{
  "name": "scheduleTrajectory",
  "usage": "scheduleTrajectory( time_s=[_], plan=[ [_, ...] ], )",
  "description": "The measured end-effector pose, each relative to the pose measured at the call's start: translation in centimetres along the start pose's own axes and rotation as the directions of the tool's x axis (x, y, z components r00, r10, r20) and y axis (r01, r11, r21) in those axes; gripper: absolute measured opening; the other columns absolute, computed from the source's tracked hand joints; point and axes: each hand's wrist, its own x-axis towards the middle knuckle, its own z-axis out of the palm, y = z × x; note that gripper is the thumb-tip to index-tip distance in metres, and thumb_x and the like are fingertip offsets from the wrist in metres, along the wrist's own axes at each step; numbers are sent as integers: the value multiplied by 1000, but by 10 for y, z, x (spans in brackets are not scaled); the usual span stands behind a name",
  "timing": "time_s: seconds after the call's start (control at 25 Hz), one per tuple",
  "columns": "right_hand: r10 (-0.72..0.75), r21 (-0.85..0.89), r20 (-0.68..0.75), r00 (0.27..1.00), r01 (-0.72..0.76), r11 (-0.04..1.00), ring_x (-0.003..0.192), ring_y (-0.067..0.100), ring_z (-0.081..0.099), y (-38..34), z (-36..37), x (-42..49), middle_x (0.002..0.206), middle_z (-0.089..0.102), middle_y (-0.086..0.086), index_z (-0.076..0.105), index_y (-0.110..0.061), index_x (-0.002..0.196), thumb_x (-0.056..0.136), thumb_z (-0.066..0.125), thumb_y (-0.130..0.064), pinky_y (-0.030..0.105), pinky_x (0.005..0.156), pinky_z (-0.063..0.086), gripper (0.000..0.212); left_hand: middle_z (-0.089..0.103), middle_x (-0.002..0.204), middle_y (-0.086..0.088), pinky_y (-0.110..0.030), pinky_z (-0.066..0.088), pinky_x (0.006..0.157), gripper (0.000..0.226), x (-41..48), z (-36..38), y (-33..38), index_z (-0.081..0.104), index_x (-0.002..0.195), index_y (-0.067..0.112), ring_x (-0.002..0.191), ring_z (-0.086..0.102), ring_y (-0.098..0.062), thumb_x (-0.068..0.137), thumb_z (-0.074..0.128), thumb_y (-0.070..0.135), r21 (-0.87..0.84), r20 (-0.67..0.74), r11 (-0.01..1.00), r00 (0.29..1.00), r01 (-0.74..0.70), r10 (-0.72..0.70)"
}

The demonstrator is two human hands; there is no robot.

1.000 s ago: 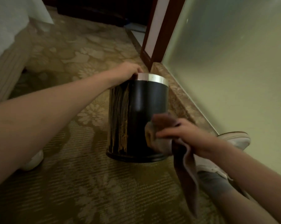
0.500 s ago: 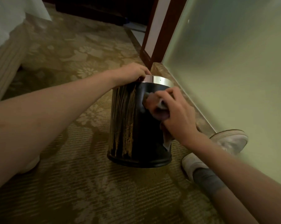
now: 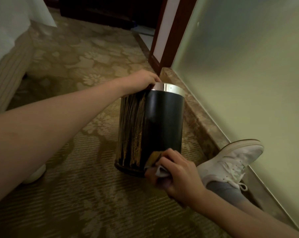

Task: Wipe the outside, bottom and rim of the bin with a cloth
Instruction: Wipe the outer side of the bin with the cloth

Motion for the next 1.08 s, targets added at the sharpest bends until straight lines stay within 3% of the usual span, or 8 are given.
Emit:
scheduleTrajectory(
  time_s=[0.08,0.16,0.28,0.4,0.56,0.64,0.76,1.08],
  plan=[
    [20,197,157,987,-52,979,73,7,56,0,-20,8,87,56,-10,60,-24,80,85,68,-36,37,58,49,15,59,108,1,-16,38,72,26,0,7,6,64,114,15,100,55,-11,98,43,15,25,19,1000,1000,-19,18],
    [51,528,303,952,-212,822,73,17,63,1,-50,26,81,64,2,63,-15,83,87,70,-30,36,65,51,17,60,110,-1,-16,38,72,26,0,8,9,65,112,16,96,55,-9,97,44,14,11,32,1000,999,-14,13],
    [157,685,188,970,-244,686,77,3,62,9,-82,58,81,66,-6,61,-6,94,81,77,-8,17,70,46,21,62,112,-4,-17,40,71,29,-2,5,8,65,117,12,96,57,-10,96,47,12,4,55,1000,998,1,-1],
    [223,337,-228,948,-138,931,67,6,50,28,-81,89,74,53,-4,55,-18,75,83,78,-26,20,61,36,26,64,117,-8,-17,43,78,28,-2,3,6,67,115,10,107,58,-17,93,49,10,-23,50,1000,999,-1,3],
    [222,34,-557,800,-245,969,78,18,53,41,-60,107,87,54,-5,66,-20,86,88,66,-17,24,56,30,4,65,116,-8,-6,45,72,29,1,3,5,66,117,5,97,59,-11,93,50,7,-44,69,999,997,-21,24],
    [168,-44,-641,749,-254,966,87,21,57,36,-46,105,96,62,-1,68,-16,98,84,61,-8,29,56,37,17,63,110,-6,2,41,61,29,2,4,4,65,118,3,86,56,-2,94,49,6,-40,63,999,997,-31,34],
    [80,-132,-670,738,-224,966,93,27,59,29,-29,103,104,65,5,69,-13,101,76,60,-6,35,62,46,27,61,107,-2,3,41,59,29,5,3,1,65,118,5,85,54,2,95,48,7,-39,53,999,998,-32,34],
    [-152,-360,-376,914,7,933,106,34,56,31,-12,71,120,61,18,69,-8,116,81,65,-36,41,80,50,45,63,106,1,-21,45,74,29,2,0,0,65,116,16,99,59,-10,96,45,12,-112,88,993,995,46,-36]
  ],
)
